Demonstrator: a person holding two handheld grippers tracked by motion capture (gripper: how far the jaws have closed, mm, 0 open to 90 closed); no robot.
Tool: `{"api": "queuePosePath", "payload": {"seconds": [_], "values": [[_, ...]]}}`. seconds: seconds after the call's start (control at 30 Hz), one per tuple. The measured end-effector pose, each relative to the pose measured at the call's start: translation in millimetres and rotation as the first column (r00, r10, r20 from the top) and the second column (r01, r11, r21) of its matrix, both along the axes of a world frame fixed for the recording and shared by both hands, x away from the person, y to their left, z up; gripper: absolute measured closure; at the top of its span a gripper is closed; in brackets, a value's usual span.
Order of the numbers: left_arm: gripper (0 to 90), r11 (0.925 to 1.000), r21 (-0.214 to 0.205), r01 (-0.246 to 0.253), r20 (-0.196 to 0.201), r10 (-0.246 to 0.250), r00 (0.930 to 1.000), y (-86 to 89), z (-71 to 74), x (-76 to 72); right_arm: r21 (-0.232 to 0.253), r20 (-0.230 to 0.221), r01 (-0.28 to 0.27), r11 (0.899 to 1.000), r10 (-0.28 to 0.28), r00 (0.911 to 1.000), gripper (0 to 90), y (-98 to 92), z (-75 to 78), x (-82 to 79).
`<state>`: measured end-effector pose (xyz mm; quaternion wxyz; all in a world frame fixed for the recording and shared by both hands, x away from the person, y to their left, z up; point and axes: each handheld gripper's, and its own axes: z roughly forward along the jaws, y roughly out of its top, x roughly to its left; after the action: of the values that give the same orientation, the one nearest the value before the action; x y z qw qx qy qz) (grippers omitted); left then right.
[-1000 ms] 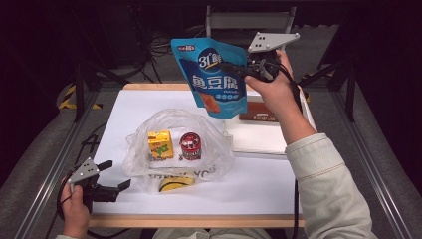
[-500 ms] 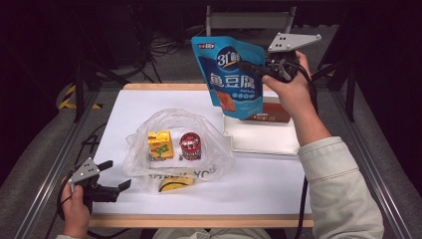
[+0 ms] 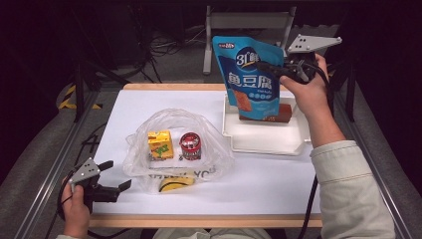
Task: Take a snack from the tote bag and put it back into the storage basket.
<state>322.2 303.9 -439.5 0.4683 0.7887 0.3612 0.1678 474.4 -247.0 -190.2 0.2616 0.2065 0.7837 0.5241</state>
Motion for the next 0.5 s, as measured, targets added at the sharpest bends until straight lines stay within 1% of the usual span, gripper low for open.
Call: {"api": "queuePosePath", "payload": {"seconds": [0.13, 0.27, 0.5], "values": [[1.5, 1.0000, 0.002, 0.001, 0.000, -0.001, 1.0000, -0.1, -0.1, 0.2, 0.000, -0.005, 0.013, 1.000, -0.013, 0.9999, 89.7, -7.0, -2.3, 0.5], [1.5, 1.0000, -0.002, -0.001, 0.001, 0.001, 1.0000, 0.0, -0.1, -0.1, -0.006, -0.019, 0.038, 0.999, -0.038, 0.9991, 89.7, -16.4, -6.0, 1.4], [1.5, 1.0000, -0.001, -0.001, 0.003, 0.001, 1.0000, 0.1, 0.0, 0.0, -0.002, -0.031, 0.057, 0.998, -0.057, 0.9979, 89.7, -27.9, -13.5, 4.6]]}}
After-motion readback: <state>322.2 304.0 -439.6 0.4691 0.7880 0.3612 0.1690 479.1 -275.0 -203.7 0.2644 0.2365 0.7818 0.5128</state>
